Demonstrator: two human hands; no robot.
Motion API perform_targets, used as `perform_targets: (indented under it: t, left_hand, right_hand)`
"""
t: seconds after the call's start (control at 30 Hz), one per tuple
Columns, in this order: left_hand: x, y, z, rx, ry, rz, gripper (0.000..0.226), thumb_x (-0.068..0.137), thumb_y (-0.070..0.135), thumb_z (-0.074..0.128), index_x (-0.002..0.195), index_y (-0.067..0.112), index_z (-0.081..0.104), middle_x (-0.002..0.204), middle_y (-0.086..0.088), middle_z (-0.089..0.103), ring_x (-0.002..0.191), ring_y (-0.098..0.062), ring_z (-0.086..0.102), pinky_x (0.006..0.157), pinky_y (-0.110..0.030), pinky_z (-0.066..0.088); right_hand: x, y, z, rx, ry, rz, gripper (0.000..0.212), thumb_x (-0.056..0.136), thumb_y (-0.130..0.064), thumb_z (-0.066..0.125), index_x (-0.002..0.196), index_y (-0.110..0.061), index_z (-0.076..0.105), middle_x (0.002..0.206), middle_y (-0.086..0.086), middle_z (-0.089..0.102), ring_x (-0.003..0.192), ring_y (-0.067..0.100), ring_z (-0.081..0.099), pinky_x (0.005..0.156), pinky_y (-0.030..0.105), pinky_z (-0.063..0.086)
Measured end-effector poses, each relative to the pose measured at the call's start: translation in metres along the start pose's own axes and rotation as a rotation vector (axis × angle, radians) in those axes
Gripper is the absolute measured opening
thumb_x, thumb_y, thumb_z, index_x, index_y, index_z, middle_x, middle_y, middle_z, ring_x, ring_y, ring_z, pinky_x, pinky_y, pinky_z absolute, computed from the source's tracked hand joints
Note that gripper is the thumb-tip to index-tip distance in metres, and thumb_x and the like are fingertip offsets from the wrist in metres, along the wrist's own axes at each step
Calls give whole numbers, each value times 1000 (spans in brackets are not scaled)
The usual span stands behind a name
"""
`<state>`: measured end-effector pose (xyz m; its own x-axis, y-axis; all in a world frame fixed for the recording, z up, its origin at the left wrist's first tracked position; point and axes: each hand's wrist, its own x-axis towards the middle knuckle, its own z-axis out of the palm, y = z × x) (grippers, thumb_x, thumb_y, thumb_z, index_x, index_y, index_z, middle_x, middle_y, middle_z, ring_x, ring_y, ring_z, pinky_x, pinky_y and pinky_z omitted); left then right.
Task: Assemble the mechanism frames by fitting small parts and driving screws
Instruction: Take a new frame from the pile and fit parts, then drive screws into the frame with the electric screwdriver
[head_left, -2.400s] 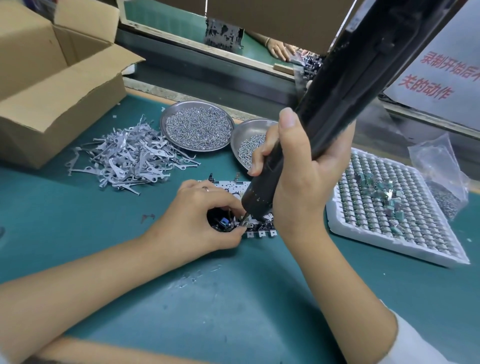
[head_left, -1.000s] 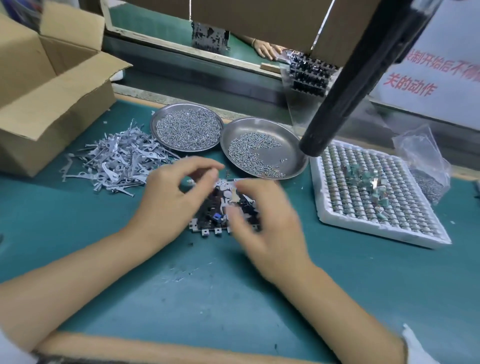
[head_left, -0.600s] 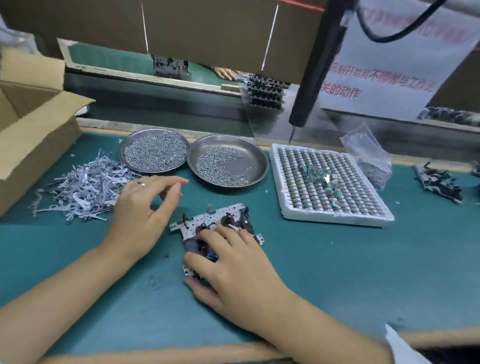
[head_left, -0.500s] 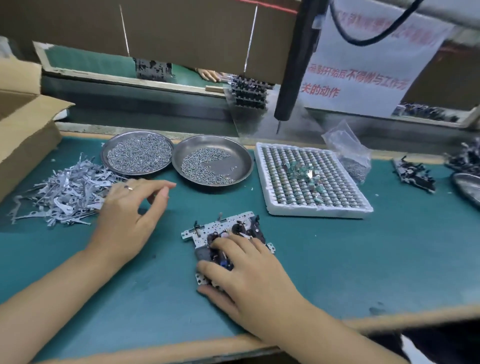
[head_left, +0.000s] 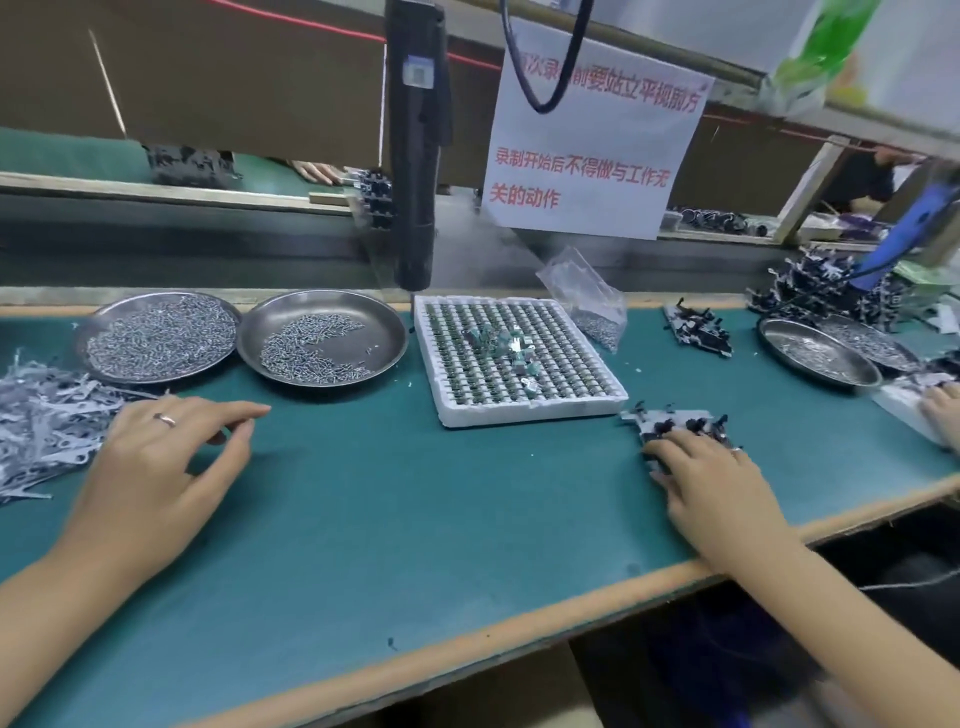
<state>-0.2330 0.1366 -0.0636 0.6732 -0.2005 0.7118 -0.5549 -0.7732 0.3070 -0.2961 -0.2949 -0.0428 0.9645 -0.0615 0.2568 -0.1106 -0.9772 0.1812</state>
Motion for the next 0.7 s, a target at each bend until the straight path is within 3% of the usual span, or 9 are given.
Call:
perform_targets:
  t: [0.1,0.2,0.27,0.3,0.33,0.4,0.53,0.63,0.7]
  left_hand:
    - [1,0,-1,9,-6,3,34,90,32,45,96,10,72,77,0,64,73,-20,56,81,-37,36]
    - [1,-1,0,15,-1,7,34,90,31,46,95,10,72,77,0,64,73,-18,55,81,-36,35]
    - [1,0,1,25,3,7,34,89,30,46,94,9,72,76,1,63,75,-15,53,81,-34,34]
    - [2,0,1,33,0,4,34,89,30,46,94,9,72,77,1,63,76,-15,53,83,-32,34]
    - [2,0,0,42,-5,2,34,89,30,46,94,8,72,77,0,64,76,-17,56,84,-32,34]
    - [3,3,-1,59,-22,-2,35,89,29,46,95,7,72,81,-3,67,74,-25,62,84,-37,36]
    - [6,8,-5,44,-35,-71,36,87,29,46,97,5,72,88,-6,69,78,-27,63,82,-45,41]
    - [18,7,-12,48,-44,-111,37,88,31,46,100,7,71,92,-5,68,83,-28,63,85,-49,44]
    - [35,6,-15,38,-38,-163,28,89,28,52,101,11,71,94,1,66,87,-25,60,88,-39,42]
  right_hand:
    - [19,21,3,-152,-151,183,46,94,-21,46,139,-23,37,147,3,32,135,25,31,104,40,35]
    - [30,7,-3,-173,-163,228,52,86,-15,53,137,-17,40,152,14,21,139,33,23,106,46,29]
    - [32,-20,-6,0,20,40,41,78,-4,60,119,-7,59,136,19,47,124,37,46,96,46,39]
    - [31,-38,-9,140,140,-80,31,74,3,65,104,-2,67,118,21,60,106,39,59,85,47,48]
    - [29,-60,-13,267,243,-192,22,71,6,68,92,0,70,100,18,67,88,38,65,72,46,53]
    - [28,-103,-20,428,339,-381,15,71,4,70,85,-1,71,86,12,70,72,33,66,58,40,55]
    - [48,-176,-23,593,352,-662,15,78,-1,63,90,1,71,84,13,69,66,33,63,56,39,52]
    - [71,-214,-23,643,384,-744,17,78,-2,65,94,1,71,84,14,70,66,34,62,57,41,52]
    - [84,-230,-22,687,397,-753,19,77,-2,65,95,0,72,84,13,71,68,34,62,60,40,53]
